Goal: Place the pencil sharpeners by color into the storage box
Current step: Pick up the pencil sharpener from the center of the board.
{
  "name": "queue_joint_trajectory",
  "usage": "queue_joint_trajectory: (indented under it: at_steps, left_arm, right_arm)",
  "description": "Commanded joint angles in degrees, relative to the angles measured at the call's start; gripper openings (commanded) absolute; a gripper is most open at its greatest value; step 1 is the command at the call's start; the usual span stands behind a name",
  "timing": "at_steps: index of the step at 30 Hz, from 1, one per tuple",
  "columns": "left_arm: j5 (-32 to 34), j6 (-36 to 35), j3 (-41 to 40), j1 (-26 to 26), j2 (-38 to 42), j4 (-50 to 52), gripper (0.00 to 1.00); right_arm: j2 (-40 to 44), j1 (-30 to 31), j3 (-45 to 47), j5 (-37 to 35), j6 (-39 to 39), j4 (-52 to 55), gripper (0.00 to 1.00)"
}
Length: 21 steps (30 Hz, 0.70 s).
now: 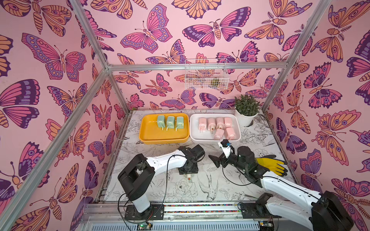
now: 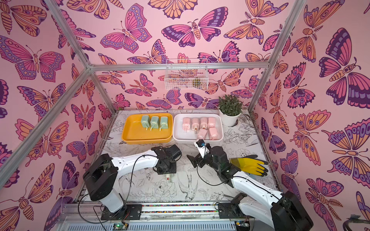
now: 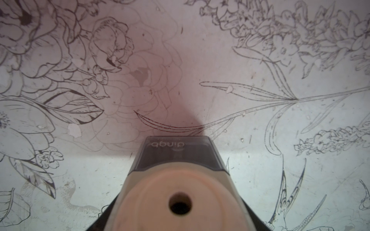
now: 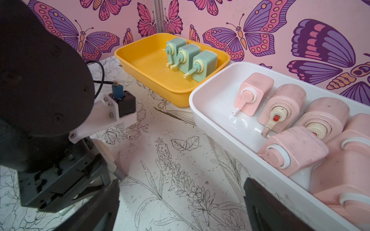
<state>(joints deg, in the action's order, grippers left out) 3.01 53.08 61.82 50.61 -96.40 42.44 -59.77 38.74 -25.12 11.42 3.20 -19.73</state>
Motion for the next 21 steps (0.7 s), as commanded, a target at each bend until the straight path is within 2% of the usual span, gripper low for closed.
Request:
queue_joint_trajectory:
  at_steps: [1,10,13,16,21]
  left_arm:
    - [1.2,-1.3,0.8,0.2,1.7,2.2,0.00]
    - [1.0,-4.6,3.5,-0.3,1.7,3.2,0.00]
    - [1.1,-8.6,5.9,-2.4,3.6,5.0,0.00]
    - [4.3,-12.4,8.9,-5.5,5.9,8.3,0.00]
    - [9.0,-19.4,11.6,-11.7,9.0,8.7,0.00]
  right_arm:
    - [-1.0,0.0,-2.4,0.0,-0.5,1.0,0.99]
    - [-2.2,0.0,-3.5,-0.1,-0.9,0.3,0.99]
    - [-2.3,0.0,-4.0,-0.4,-0.8,0.2,0.99]
    - [-2.6,0.0,-4.8,0.5,-0.8,-0.2,0.99]
    - [-4.1,0.1,-7.6,6.9,-0.7,-0.7,0.99]
